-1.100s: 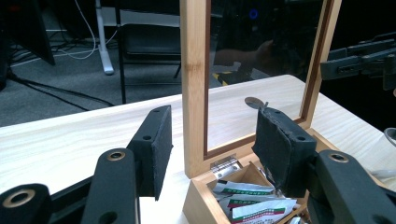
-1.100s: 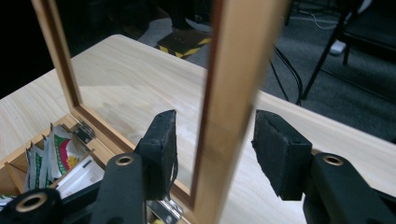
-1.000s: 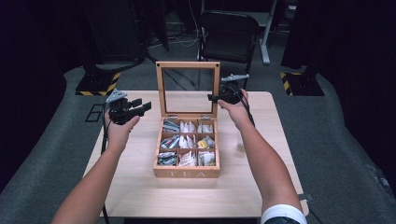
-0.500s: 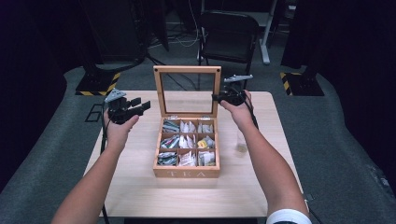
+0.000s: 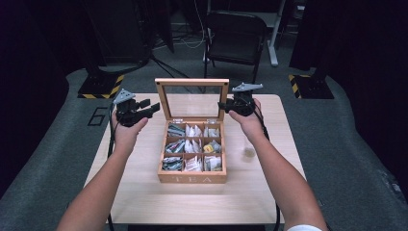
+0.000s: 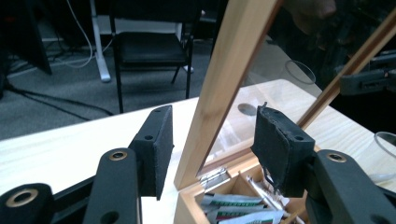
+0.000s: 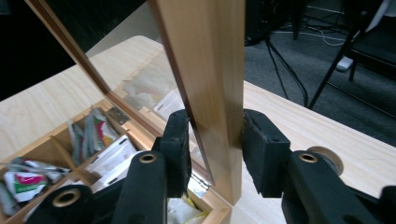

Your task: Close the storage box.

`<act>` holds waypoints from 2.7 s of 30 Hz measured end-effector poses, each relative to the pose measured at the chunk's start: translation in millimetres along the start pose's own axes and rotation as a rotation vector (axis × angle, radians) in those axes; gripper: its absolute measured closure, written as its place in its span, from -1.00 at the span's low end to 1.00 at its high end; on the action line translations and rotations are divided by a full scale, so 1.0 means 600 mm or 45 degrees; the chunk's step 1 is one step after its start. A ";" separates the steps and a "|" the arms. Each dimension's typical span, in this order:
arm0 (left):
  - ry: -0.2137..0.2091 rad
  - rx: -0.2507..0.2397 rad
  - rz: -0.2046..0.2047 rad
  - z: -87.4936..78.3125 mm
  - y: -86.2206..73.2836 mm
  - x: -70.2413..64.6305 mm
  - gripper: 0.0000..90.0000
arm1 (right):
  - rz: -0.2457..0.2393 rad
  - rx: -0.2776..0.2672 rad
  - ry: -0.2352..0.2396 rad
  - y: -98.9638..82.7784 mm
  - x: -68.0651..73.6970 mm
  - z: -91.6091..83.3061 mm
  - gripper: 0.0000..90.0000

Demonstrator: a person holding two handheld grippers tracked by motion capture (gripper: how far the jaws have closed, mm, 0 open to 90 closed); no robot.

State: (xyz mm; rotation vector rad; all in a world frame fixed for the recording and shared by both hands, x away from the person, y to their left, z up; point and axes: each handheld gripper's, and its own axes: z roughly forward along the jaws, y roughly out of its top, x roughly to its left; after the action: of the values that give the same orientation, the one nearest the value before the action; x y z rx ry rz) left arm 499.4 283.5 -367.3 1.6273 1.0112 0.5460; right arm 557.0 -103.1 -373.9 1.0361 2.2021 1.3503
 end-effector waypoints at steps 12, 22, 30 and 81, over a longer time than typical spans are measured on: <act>-0.062 -0.003 0.057 -0.008 0.011 -0.022 0.14 | -0.036 -0.036 0.080 -0.002 0.020 -0.036 0.28; -0.080 -0.012 0.122 -0.019 0.012 -0.047 0.24 | -0.065 -0.044 0.094 -0.012 0.031 -0.049 0.25; -0.106 -0.015 0.125 -0.036 0.007 -0.052 0.27 | -0.047 -0.067 0.124 -0.019 0.038 -0.058 0.15; -0.193 0.031 0.107 -0.109 -0.132 -0.094 0.15 | -0.109 -0.113 0.209 -0.136 0.135 -0.163 0.02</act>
State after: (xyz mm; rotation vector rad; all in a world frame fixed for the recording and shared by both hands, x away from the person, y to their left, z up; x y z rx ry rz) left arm 391.9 275.8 -413.4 1.7119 0.8434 0.4601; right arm 409.3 -125.6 -392.4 0.8161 2.2512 1.5276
